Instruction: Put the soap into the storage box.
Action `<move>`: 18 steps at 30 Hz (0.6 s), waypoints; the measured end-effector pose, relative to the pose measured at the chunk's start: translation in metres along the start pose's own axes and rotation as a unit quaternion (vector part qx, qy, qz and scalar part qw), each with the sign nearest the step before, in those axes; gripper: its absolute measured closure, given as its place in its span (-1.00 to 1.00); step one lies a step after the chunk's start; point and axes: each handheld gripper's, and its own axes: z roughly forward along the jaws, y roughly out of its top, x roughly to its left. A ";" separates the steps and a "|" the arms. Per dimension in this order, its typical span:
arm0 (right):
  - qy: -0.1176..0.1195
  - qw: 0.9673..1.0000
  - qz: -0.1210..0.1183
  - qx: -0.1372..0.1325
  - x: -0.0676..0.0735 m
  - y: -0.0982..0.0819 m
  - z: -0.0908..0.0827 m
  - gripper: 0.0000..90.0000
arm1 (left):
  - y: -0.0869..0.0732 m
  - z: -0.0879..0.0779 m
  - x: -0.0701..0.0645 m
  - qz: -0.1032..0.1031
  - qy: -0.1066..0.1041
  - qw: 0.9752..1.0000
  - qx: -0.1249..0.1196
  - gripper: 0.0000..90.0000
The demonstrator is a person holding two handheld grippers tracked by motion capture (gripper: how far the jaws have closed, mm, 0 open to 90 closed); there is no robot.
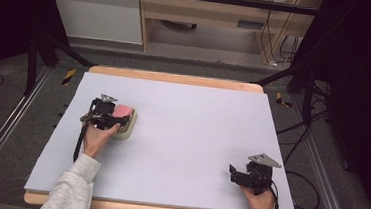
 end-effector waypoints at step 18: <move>0.000 1.000 0.000 0.001 0.000 0.000 0.000 -0.72 | -0.004 0.008 -0.001 0.003 0.007 1.000 0.015 -0.17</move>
